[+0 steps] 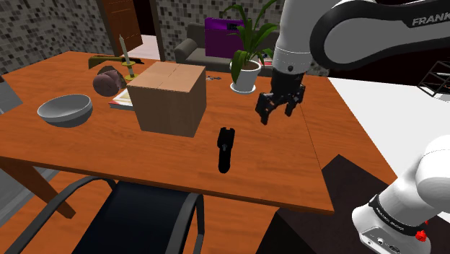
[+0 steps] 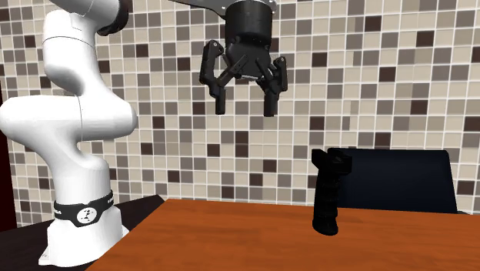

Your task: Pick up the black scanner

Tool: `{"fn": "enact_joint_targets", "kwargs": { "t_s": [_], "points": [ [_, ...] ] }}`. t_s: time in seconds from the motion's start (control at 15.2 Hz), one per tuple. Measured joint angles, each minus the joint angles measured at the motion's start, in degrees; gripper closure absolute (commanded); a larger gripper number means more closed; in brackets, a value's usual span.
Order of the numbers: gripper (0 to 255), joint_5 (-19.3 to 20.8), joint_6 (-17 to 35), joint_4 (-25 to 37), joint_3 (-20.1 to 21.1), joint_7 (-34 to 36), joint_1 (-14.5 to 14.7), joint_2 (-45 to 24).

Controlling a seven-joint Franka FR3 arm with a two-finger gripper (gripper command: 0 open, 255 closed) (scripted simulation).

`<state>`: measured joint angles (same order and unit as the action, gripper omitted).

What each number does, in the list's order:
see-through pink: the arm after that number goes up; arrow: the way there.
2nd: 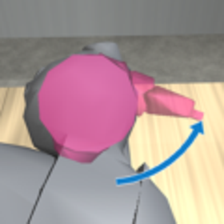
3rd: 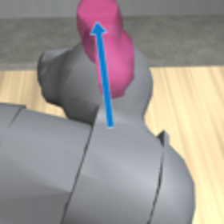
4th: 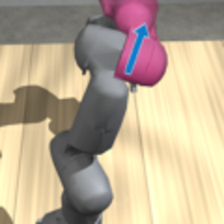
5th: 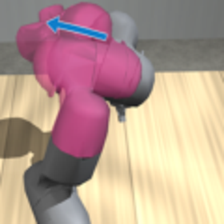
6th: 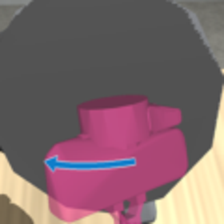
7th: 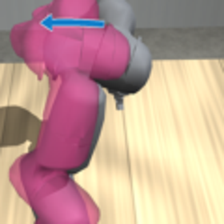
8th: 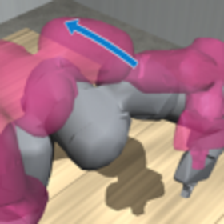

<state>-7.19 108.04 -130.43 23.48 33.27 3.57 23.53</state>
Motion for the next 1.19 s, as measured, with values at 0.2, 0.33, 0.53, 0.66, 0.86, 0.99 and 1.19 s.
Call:
{"fn": "enact_joint_targets", "kwargs": {
  "t_s": [0.2, 0.33, 0.53, 0.66, 0.86, 0.99, 1.19],
  "points": [
    [0, 0.8, 2.0, 3.8, 3.5, 6.0, -0.2, -5.8],
    [0, 1.7, 2.8, 6.4, 5.6, 10.0, -0.3, -9.3],
    [0, 4.8, 4.6, 11.5, 8.7, 16.7, -0.3, -16.7],
    [0, 6.9, 4.9, 14.8, 10.0, 20.8, 0.1, -20.9],
    [0, 9.7, 5.3, 18.5, 11.2, 25.2, 1.0, -25.8],
    [0, 10.2, 6.6, 17.9, 11.3, 26.1, 1.3, -26.7],
    [0, 11.0, 8.6, 16.9, 11.3, 26.6, 1.4, -27.8]
  ]
}}
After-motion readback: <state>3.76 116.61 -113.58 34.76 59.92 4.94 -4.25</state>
